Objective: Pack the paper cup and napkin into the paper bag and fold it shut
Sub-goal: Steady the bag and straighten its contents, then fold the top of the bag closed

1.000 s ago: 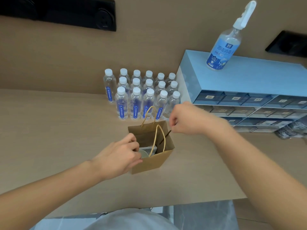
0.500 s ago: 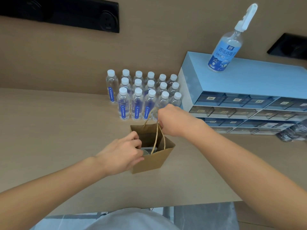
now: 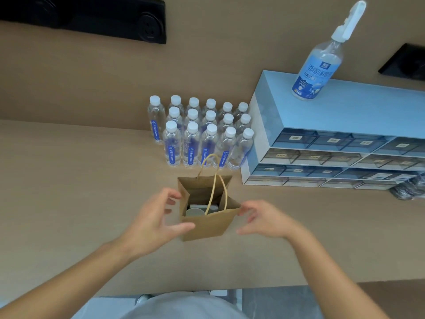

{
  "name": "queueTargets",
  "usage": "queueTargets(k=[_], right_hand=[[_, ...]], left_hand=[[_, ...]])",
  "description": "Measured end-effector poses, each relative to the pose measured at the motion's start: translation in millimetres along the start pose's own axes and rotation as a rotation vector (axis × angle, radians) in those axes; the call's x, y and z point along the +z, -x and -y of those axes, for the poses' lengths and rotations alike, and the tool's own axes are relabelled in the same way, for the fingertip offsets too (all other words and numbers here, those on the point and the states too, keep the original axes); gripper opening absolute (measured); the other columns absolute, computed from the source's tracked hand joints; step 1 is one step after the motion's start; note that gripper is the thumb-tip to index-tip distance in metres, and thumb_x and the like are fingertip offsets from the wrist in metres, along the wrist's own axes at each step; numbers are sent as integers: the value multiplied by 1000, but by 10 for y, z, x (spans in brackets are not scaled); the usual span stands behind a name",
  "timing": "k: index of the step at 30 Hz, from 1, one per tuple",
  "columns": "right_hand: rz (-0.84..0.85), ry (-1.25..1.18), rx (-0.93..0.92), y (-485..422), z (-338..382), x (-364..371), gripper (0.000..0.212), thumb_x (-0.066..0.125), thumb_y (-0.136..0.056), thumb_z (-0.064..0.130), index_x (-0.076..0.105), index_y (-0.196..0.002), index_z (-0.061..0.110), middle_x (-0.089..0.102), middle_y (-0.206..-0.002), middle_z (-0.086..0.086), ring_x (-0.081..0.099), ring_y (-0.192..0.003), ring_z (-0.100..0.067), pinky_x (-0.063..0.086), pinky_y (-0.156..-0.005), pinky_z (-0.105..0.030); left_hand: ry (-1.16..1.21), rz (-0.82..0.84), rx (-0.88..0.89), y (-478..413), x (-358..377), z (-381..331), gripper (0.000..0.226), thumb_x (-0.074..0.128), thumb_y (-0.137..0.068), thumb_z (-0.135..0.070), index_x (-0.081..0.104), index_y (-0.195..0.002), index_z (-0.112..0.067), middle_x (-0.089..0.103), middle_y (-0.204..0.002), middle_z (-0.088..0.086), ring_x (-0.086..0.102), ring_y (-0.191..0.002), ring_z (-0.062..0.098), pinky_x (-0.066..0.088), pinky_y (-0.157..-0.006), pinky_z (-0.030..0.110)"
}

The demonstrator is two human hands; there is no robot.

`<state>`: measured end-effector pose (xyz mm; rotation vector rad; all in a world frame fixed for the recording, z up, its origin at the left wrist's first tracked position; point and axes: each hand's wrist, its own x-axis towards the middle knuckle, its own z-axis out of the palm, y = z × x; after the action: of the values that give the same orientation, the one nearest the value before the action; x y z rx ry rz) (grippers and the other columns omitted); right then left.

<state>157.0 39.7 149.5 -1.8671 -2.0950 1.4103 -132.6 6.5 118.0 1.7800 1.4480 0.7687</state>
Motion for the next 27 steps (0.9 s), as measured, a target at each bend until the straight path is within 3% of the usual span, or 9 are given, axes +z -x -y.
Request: queueTargets(k=[3, 7, 11, 13, 15, 18, 20, 24, 27], right_hand=[[-89, -211, -103, -164, -8, 408, 23, 78, -75, 4, 71, -87, 23, 69, -71, 18, 61, -65, 0, 48, -63, -11], [-260, -172, -149, -263, -177, 474, 27, 79, -74, 17, 75, -100, 24, 60, -103, 10, 58, -90, -8, 46, -75, -25], [-486, -127, -257, -263, -123, 511, 15, 84, -70, 21, 78, -82, 28, 46, -128, 20, 45, -108, -7, 42, -83, -20], [-575, -259, -249, -274, -85, 528, 25, 84, -69, 11, 73, -69, 33, 60, -113, 27, 56, -94, -11, 46, -79, -21], [-593, -414, -187, -292, -91, 524, 37, 83, -68, 6, 63, -62, 36, 70, -80, 29, 63, -72, -5, 48, -71, -17], [-622, -506, -162, -293, -117, 559, 45, 80, -67, 0, 48, -58, 31, 70, -67, 20, 60, -60, 3, 45, -61, -9], [-608, -505, -210, -304, -114, 605, 52, 72, -68, -14, 60, -57, 36, 66, -64, 16, 58, -59, 2, 44, -62, -10], [-622, -389, -314, -318, -112, 686, 50, 61, -74, -24, 80, -68, 22, 60, -78, 6, 57, -74, -7, 44, -74, -12], [-586, -134, -318, -341, -156, 745, 45, 60, -77, -17, 82, -79, 22, 64, -107, 6, 50, -95, -8, 31, -90, -1]], left_hand=[[1, 221, 32, -83, 180, -67, 46, 79, -74, -34, 51, -110, -43, 63, -112, -15, 59, -104, 6, 51, -92, 42], [-36, 187, 73, -166, 59, -20, 45, 76, -77, -16, 57, -101, -49, 65, -105, -17, 59, -99, 5, 53, -88, 41], [-52, 74, 61, -133, 27, 0, 44, 80, -74, -9, 66, -93, -46, 44, -137, -6, 45, -121, 8, 40, -102, 35], [1, 21, 79, -166, 18, -16, 35, 81, -73, -4, 71, -83, -36, 52, -135, -11, 49, -121, 7, 39, -103, 35], [84, 4, 77, -199, -9, -40, 34, 80, -73, 1, 67, -75, -30, 70, -110, -18, 62, -106, 7, 45, -98, 33], [149, -81, -9, -223, 17, -26, 48, 76, -73, 8, 45, -70, -28, 76, -88, -15, 71, -82, 7, 51, -82, 22], [188, -133, -41, -228, 89, -16, 51, 76, -70, 13, 47, -74, -29, 78, -75, -8, 72, -73, 10, 54, -77, 24], [-211, -106, 423, -236, 88, -7, 48, 69, -65, 22, 77, -84, -21, 73, -83, 2, 67, -77, 18, 55, -69, 30], [-504, 138, 522, -208, 79, 124, 42, 77, -72, 1, 73, -104, -26, 64, -123, 11, 58, -111, 30, 57, -80, 37]])
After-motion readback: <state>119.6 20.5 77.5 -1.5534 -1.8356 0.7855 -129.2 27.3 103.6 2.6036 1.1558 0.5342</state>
